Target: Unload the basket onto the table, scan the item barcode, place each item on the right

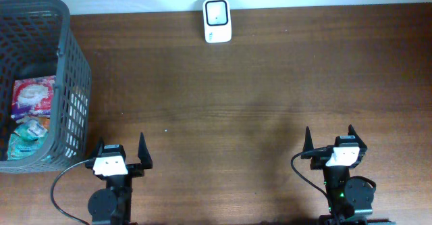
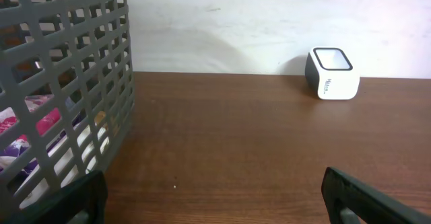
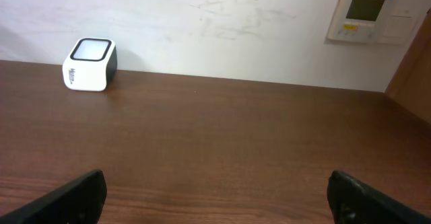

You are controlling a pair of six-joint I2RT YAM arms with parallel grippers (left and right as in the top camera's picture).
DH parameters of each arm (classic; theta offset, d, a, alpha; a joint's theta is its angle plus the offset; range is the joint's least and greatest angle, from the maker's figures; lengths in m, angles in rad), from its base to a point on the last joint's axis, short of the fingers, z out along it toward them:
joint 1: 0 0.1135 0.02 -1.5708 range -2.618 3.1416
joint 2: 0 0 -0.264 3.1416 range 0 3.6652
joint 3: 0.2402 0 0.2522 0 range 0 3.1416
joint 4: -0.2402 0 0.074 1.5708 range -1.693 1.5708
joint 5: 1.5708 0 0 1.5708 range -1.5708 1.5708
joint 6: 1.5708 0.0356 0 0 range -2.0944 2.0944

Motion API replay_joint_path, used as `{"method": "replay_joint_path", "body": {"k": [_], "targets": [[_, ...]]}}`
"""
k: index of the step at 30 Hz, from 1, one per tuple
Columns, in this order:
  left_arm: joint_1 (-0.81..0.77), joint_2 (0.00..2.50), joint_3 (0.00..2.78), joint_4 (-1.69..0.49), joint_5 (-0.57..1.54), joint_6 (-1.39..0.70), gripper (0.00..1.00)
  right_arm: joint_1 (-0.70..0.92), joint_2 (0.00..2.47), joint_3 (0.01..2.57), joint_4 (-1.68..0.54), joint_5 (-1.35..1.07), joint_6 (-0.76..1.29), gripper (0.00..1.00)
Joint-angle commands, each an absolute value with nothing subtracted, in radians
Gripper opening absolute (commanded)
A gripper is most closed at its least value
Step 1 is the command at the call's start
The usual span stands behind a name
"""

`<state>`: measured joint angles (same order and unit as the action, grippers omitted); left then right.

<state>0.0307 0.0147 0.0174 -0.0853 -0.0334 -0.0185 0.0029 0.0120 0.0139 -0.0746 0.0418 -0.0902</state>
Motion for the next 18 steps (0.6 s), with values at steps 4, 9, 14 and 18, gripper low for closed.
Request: {"method": "replay_joint_path", "body": {"k": [4,9,14,18], "targets": [[0.027,0.007,0.009,-0.083,-0.025,-0.006,0.99,0.005,0.004,0.006,-0.075,0.061,-0.094,0.98],[0.027,0.007,0.009,-0.072,-0.102,-0.006,0.99,0.005,0.004,0.006,-0.075,0.061,-0.094,0.99],[0.027,0.007,0.009,-0.072,-0.095,-0.007,0.99,0.005,0.004,0.006,-0.075,0.061,-0.094,0.98],[0.027,0.007,0.009,-0.004,0.086,-0.007,0.99,0.005,0.004,0.006,-0.075,0.061,-0.094,0.98]]}}
